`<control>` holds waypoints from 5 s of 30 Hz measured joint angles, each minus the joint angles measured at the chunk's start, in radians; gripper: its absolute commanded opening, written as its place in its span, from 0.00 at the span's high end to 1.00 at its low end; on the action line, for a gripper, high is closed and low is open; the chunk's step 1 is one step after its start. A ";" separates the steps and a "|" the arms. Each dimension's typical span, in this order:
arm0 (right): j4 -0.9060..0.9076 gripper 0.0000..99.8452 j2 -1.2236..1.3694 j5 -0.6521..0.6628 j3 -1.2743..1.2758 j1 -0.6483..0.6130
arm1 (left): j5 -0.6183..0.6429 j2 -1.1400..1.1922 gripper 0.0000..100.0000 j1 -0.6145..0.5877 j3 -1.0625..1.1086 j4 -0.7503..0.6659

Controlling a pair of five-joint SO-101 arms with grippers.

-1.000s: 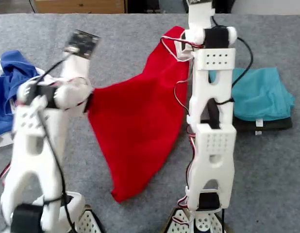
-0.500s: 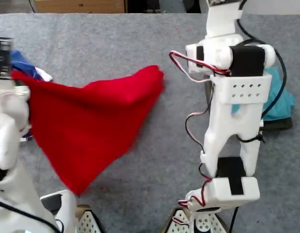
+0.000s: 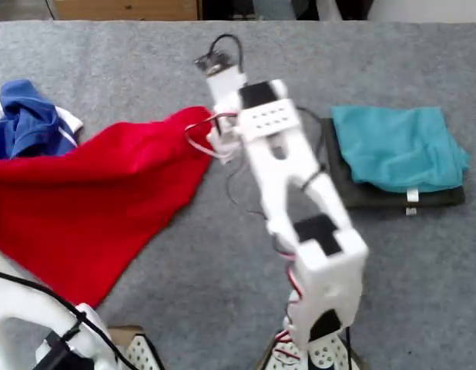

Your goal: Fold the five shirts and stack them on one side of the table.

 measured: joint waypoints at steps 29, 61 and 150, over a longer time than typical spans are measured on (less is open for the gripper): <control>0.324 0.99 0.994 0.002 -1.356 -0.137 | -0.080 0.000 0.97 -0.074 0.187 0.026; 0.376 0.99 -0.747 0.807 0.701 0.324 | -0.189 0.003 0.97 0.354 0.233 0.144; 0.044 0.88 0.201 0.196 0.038 -0.071 | -0.307 0.003 0.97 0.207 0.235 0.256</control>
